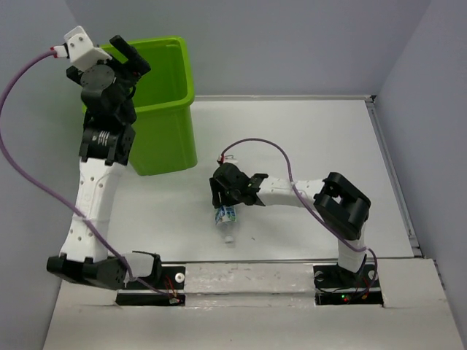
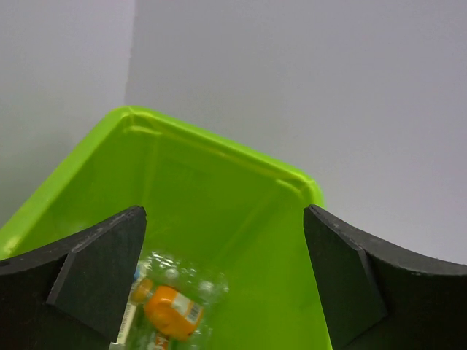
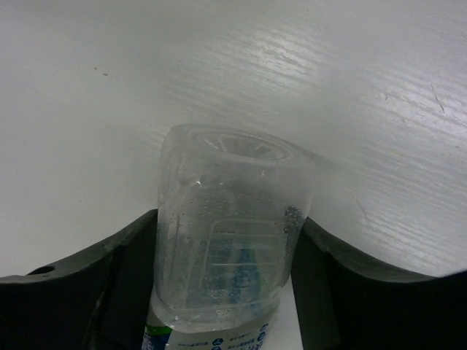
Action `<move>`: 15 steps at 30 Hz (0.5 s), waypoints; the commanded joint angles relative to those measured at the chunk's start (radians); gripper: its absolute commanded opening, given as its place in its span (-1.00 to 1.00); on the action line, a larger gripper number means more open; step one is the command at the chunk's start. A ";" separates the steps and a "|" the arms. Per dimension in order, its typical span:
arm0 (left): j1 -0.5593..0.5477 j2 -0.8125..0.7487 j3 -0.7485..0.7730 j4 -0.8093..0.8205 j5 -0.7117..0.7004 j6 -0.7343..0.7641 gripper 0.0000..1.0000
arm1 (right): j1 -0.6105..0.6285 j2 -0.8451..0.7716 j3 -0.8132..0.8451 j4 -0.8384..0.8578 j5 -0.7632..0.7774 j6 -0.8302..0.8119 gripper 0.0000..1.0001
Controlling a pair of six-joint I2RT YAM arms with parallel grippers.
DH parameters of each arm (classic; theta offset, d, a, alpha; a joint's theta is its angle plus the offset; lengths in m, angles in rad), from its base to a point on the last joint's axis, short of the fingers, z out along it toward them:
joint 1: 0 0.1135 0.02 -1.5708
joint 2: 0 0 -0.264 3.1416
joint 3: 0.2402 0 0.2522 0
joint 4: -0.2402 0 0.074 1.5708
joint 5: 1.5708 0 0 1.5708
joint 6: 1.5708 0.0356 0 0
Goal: Put the plastic bottles in the bin
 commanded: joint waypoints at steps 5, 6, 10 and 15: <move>0.002 -0.396 -0.254 -0.017 0.438 -0.155 0.98 | 0.011 -0.156 -0.004 -0.021 0.065 -0.020 -0.26; 0.002 -0.426 -0.288 -0.033 0.558 -0.155 0.98 | 0.011 -0.228 -0.019 -0.024 0.088 -0.029 -0.28; 0.002 -0.587 -0.503 -0.096 0.771 -0.135 0.98 | 0.011 -0.440 -0.012 -0.030 0.142 -0.118 -0.34; 0.002 -0.822 -0.683 -0.232 0.810 -0.101 0.98 | 0.011 -0.572 0.170 0.024 0.152 -0.285 -0.39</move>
